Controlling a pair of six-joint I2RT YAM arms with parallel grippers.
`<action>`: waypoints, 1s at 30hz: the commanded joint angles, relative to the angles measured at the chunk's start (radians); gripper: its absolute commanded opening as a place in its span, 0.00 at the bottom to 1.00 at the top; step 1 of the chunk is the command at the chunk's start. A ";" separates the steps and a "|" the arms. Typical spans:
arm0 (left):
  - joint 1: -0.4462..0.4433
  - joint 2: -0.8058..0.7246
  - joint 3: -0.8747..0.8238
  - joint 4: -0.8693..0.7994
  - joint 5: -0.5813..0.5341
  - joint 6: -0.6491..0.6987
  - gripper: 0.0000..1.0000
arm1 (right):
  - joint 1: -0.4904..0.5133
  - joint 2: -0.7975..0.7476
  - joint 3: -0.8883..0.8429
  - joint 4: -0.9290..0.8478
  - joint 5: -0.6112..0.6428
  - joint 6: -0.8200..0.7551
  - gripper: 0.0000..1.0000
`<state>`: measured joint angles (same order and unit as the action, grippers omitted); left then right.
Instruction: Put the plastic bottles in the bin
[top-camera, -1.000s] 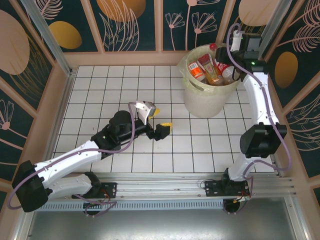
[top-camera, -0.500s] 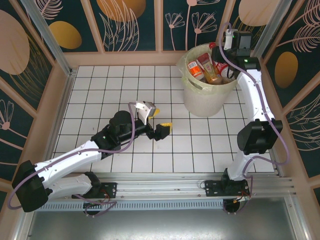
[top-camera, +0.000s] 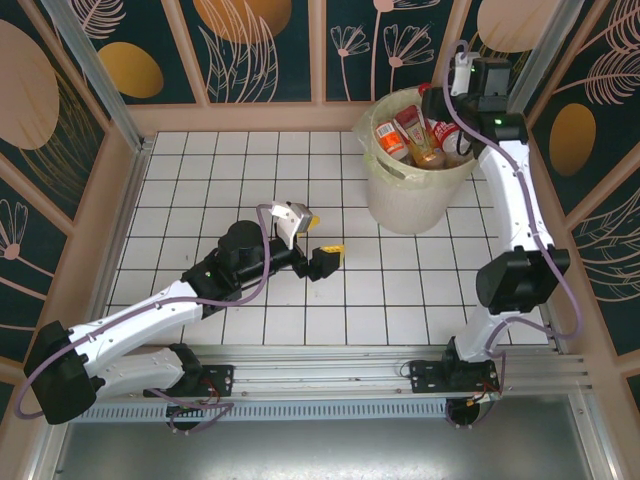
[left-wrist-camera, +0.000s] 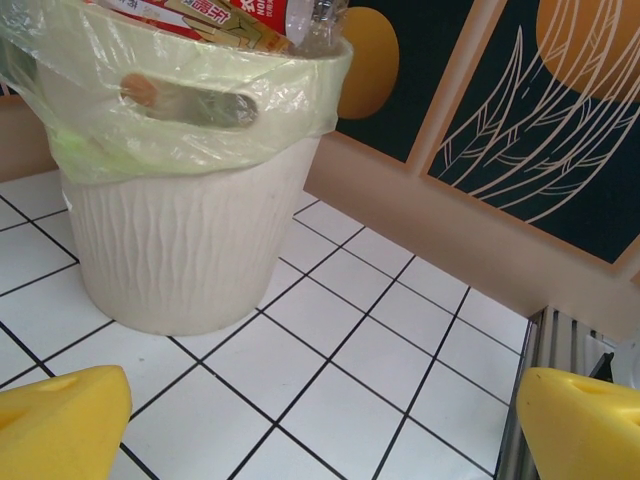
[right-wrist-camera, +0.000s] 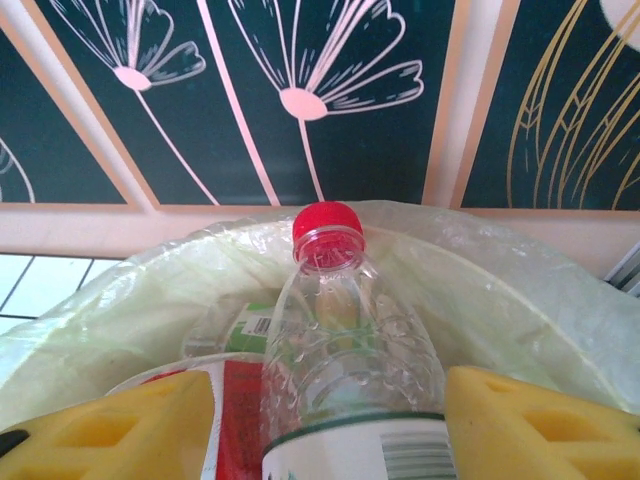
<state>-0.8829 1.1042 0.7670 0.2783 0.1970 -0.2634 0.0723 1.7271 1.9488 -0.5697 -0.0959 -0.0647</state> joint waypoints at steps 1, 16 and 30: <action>-0.004 -0.021 0.026 0.000 -0.008 0.024 0.99 | -0.028 -0.090 -0.017 -0.001 -0.052 0.029 0.66; -0.004 -0.114 0.006 -0.066 -0.109 0.124 0.99 | -0.029 -0.519 -0.481 0.135 -0.194 0.094 0.79; -0.002 -0.175 0.007 -0.157 -0.339 0.122 0.99 | -0.019 -0.909 -1.014 0.311 -0.257 0.241 0.98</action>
<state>-0.8829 0.9241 0.7670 0.1635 -0.0799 -0.1326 0.0475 0.8360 1.0016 -0.3389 -0.2951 0.1196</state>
